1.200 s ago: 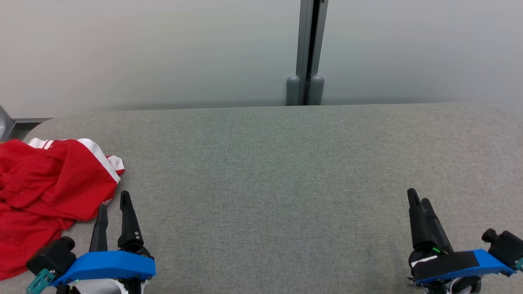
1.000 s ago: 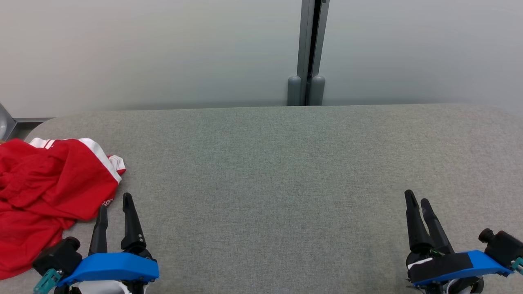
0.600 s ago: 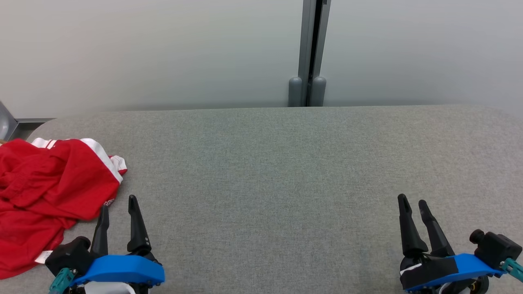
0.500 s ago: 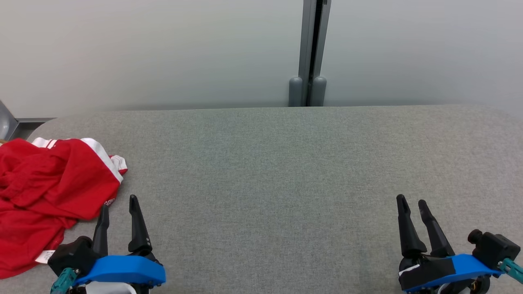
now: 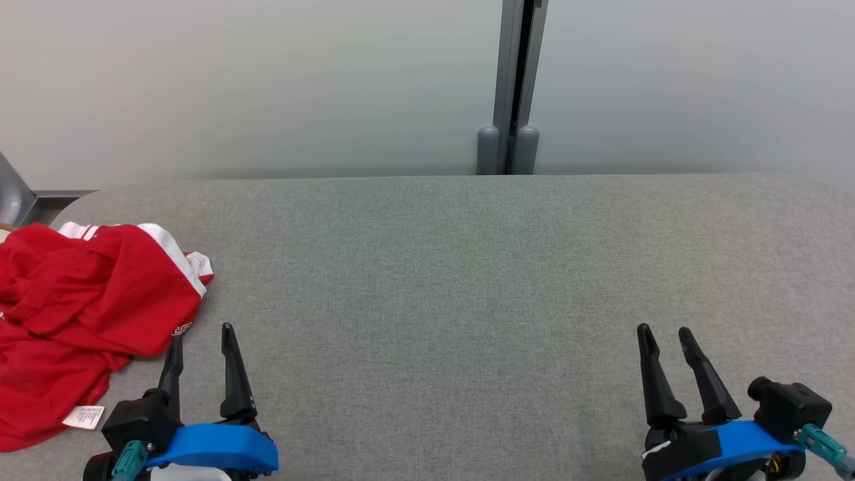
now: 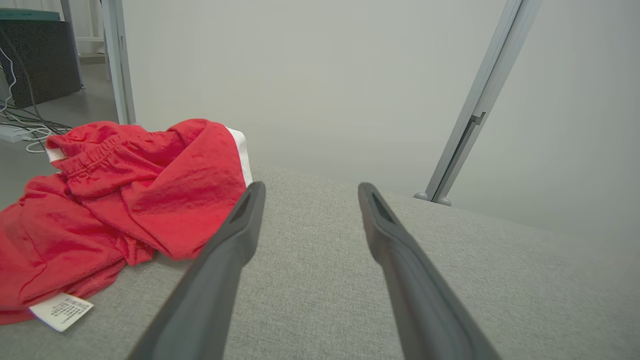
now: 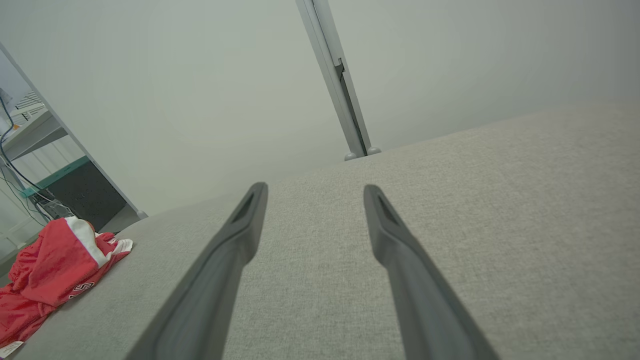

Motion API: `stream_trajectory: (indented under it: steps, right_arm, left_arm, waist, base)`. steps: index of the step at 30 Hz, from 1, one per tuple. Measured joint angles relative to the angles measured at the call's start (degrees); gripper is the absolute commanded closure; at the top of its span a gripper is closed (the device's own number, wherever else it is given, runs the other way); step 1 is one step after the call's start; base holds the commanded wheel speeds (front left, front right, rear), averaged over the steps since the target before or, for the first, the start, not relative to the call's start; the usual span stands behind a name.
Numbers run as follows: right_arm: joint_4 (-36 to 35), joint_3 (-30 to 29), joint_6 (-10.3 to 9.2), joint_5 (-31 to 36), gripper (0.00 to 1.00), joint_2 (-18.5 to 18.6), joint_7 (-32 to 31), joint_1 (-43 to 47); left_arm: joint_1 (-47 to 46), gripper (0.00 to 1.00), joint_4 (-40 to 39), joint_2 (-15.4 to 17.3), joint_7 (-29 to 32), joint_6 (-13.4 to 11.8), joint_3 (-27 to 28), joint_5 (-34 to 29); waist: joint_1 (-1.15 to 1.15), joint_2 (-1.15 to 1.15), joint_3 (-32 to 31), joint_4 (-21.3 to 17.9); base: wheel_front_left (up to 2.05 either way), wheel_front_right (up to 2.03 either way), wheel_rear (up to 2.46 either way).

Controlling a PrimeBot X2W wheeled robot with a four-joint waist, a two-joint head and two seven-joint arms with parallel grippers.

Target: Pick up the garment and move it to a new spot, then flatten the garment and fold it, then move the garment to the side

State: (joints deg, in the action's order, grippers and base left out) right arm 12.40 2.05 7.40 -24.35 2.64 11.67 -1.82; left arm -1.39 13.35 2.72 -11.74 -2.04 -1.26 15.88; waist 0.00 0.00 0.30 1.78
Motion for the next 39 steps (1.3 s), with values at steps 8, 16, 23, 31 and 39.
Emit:
stream_trajectory:
  steps: [8, 16, 23, 31, 39]
  right_arm:
    - [0.6, 0.3, 0.01, 4.2, 0.00, 0.0, 1.0, 0.0]
    - [1.3, 0.0, 0.01, 7.9, 0.00, 0.0, 1.8, 0.0]
    - [1.7, 0.2, 0.01, 10.7, 0.00, 0.0, 2.5, -0.1]
    - [2.0, 0.1, 0.02, 13.8, 0.00, 0.1, 3.3, -0.1]
    - [2.4, -0.7, 0.02, 13.8, 0.00, 0.1, 3.4, -0.1]
  left_arm:
    - [0.0, 0.00, 0.7, 0.0, -0.9, -0.2, -0.4, -3.3]
    - [-0.1, 0.00, 2.4, 0.1, -1.8, -0.6, -1.0, -6.5]
    - [-0.2, 0.00, 3.4, 0.1, -2.5, -1.0, -1.3, -9.0]
    - [-0.2, 0.00, 3.5, 0.2, -3.3, -1.5, -1.6, -12.0]
    - [-0.2, 0.00, 3.7, 0.2, -3.3, -1.8, -1.6, -11.7]
  waist:
    - [0.00, 0.00, 0.0, 0.2]
    - [0.00, 0.00, 0.1, 0.4]
    - [0.00, 0.00, -0.1, 0.6]
    - [0.00, 0.00, -0.1, 0.7]
    - [0.00, 0.00, -0.3, 0.7]
  base:
    - [0.00, 0.00, 0.00]
    - [0.00, 0.00, 0.00]
    - [0.00, 0.00, 0.00]
    - [0.00, 0.00, 0.00]
    - [0.00, 0.00, 0.00]
